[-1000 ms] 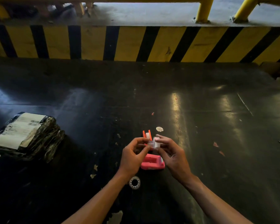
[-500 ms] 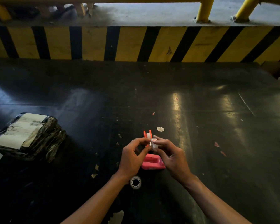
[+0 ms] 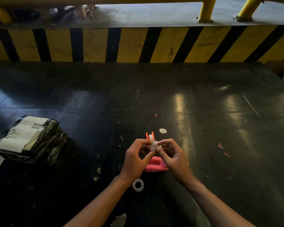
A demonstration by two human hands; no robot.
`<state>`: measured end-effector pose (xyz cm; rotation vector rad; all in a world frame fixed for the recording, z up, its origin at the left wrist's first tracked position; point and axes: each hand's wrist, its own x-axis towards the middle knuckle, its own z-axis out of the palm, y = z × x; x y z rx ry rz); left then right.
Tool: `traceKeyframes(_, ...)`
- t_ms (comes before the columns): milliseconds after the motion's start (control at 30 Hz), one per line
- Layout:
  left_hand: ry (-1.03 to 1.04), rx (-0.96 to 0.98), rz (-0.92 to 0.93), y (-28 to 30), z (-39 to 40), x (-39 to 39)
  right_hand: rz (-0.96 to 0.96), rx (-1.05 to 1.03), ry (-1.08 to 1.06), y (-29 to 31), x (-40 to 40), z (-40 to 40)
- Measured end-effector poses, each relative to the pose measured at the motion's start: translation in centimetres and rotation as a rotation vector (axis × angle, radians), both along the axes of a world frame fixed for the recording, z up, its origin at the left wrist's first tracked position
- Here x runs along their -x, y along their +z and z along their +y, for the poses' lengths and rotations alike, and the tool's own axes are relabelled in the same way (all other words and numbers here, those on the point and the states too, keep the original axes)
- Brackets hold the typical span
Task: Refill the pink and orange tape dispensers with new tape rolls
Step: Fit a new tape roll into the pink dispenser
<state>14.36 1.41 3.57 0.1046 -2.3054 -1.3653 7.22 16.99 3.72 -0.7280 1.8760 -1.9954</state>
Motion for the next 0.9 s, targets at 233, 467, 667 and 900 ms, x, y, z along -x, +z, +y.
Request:
traceKeyframes(233, -0.049, -0.263, -0.155, 0.1, -0.4, -0.3, -0.141, 0.045, -0.013, -0.4, 0.8, 0.4)
traceKeyframes(467, -0.05, -0.363, -0.191, 0.0, -0.6, -0.3, -0.067, -0.036, 0.069, -0.4, 1.2, 0.9)
traceKeyframes(667, -0.065, -0.25, -0.221, -0.5, -0.9, -0.5, 0.076, -0.148, 0.071, -0.7, 1.2, 1.1)
traceKeyframes(900, -0.072, -0.137, -0.232, -1.4, -0.6, -0.7, 0.253, -0.287, 0.114, -1.4, 1.2, 1.5)
